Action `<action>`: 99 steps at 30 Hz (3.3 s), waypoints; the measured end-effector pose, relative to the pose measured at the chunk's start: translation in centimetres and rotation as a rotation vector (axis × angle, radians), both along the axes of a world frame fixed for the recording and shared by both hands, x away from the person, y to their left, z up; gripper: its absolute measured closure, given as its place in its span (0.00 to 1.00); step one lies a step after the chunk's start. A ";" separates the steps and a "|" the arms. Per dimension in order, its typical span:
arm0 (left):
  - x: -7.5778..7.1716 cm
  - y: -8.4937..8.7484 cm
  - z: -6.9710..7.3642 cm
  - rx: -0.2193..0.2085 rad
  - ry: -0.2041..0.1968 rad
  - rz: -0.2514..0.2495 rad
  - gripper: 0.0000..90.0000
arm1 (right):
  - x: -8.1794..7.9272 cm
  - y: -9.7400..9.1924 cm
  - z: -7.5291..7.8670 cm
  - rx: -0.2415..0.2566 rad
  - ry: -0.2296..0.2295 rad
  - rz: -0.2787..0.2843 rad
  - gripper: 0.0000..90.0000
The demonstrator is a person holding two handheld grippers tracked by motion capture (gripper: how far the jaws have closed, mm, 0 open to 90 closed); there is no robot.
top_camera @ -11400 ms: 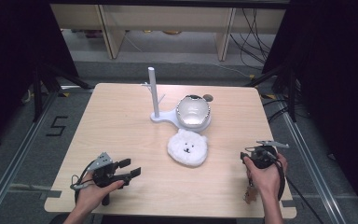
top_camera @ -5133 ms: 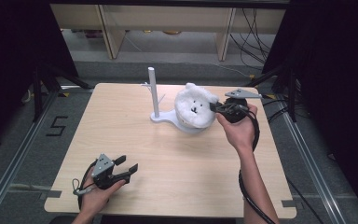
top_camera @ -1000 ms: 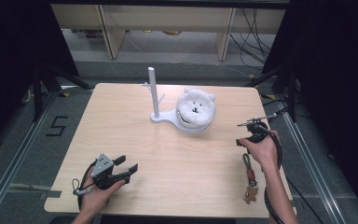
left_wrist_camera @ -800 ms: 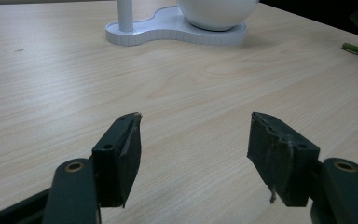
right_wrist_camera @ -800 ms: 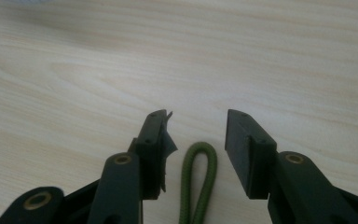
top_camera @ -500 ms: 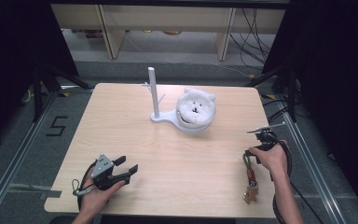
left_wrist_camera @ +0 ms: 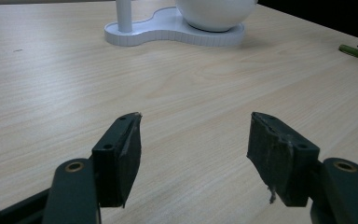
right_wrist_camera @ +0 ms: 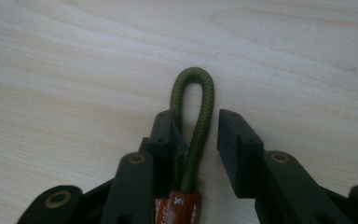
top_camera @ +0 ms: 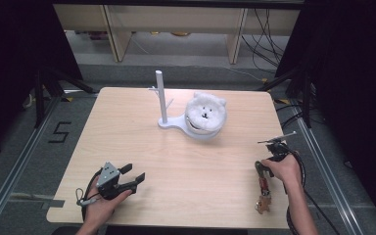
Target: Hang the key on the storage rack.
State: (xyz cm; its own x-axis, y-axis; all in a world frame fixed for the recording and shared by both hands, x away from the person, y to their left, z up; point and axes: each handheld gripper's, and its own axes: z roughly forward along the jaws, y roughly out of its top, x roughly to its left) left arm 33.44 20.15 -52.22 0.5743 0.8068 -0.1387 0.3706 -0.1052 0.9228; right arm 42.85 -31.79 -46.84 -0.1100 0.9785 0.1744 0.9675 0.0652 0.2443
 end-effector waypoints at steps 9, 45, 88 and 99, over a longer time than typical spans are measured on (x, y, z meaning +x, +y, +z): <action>0.0 0.0 0.0 0.001 0.000 0.000 0.38 | 0.2 0.3 -0.5 -0.035 -0.011 0.058 0.80; -0.2 -0.1 0.0 0.011 -0.003 -0.006 0.38 | -2.4 1.1 -0.6 -0.005 0.127 0.078 0.89; 4.0 -6.6 8.4 -0.242 0.014 -0.370 0.51 | -3.5 14.9 4.8 0.488 -0.756 0.453 0.89; 5.5 -7.3 9.6 -0.327 0.037 -0.367 0.66 | -4.3 17.5 3.6 0.540 -0.763 0.526 0.89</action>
